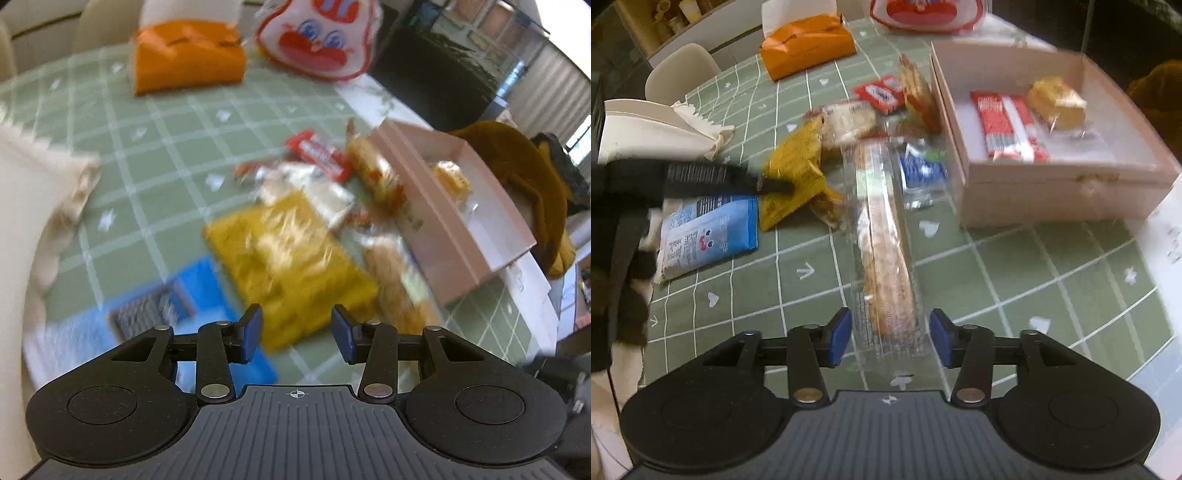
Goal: Organize snacks
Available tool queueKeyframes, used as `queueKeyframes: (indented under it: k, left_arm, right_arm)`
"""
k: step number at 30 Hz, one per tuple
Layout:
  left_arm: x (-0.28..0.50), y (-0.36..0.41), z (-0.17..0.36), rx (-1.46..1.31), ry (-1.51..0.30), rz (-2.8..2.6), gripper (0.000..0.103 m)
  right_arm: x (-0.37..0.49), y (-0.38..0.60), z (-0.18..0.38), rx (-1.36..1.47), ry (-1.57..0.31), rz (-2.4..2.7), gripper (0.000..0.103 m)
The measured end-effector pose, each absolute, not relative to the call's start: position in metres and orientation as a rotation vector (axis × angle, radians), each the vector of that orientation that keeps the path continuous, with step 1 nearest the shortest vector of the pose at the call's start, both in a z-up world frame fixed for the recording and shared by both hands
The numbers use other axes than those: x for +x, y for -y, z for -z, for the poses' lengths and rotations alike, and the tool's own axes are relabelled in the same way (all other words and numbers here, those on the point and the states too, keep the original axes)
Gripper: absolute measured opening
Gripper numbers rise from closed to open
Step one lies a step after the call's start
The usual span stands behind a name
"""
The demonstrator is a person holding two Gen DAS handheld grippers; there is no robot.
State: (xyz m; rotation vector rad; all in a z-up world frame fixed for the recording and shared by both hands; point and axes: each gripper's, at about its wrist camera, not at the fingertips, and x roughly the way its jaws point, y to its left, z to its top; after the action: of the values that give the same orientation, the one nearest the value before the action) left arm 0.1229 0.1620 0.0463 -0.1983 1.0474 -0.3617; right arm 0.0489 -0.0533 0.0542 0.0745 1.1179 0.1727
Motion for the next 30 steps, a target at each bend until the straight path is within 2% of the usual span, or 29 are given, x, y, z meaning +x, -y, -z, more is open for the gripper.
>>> queueKeyframes:
  k: [1,3,8,10,16,22,23,24,30]
  left_arm:
    - [0.116,-0.169,-0.046,-0.236,-1.045,0.338,0.046]
    - [0.105,-0.183,-0.048,-0.299,-1.025,0.288,0.046]
    - [0.075,-0.214,-0.057,-0.406,-0.978,0.185,0.046]
    - [0.063,-0.221,-0.058,-0.414,-0.975,0.17,0.046]
    - [0.036,-0.236,-0.051,-0.411,-0.985,0.17,0.046]
    - [0.02,-0.259,-0.039,-0.466,-1.001,0.166,0.046]
    - [0.02,-0.261,-0.038,-0.477,-0.999,0.168,0.046]
    - [0.019,-0.264,-0.037,-0.487,-0.996,0.17,0.046]
    - [0.02,-0.266,-0.038,-0.52,-0.979,0.201,0.046]
  right_arm:
    - [0.048,0.05,-0.06,0.044,-1.087,-0.165,0.065]
    - [0.052,0.043,-0.071,-0.006,-1.037,-0.158,0.073]
    - [0.081,0.013,-0.087,-0.096,-0.962,-0.21,0.078]
    - [0.097,-0.007,-0.087,-0.143,-0.943,-0.238,0.085]
    - [0.142,-0.078,-0.064,-0.345,-0.929,-0.274,0.086]
    - [0.164,-0.092,-0.034,-0.332,-1.039,-0.229,0.085]
    - [0.163,-0.089,-0.034,-0.303,-1.044,-0.223,0.084]
    - [0.163,-0.087,-0.034,-0.278,-1.064,-0.221,0.076]
    - [0.135,-0.079,-0.055,-0.245,-1.077,-0.206,0.069]
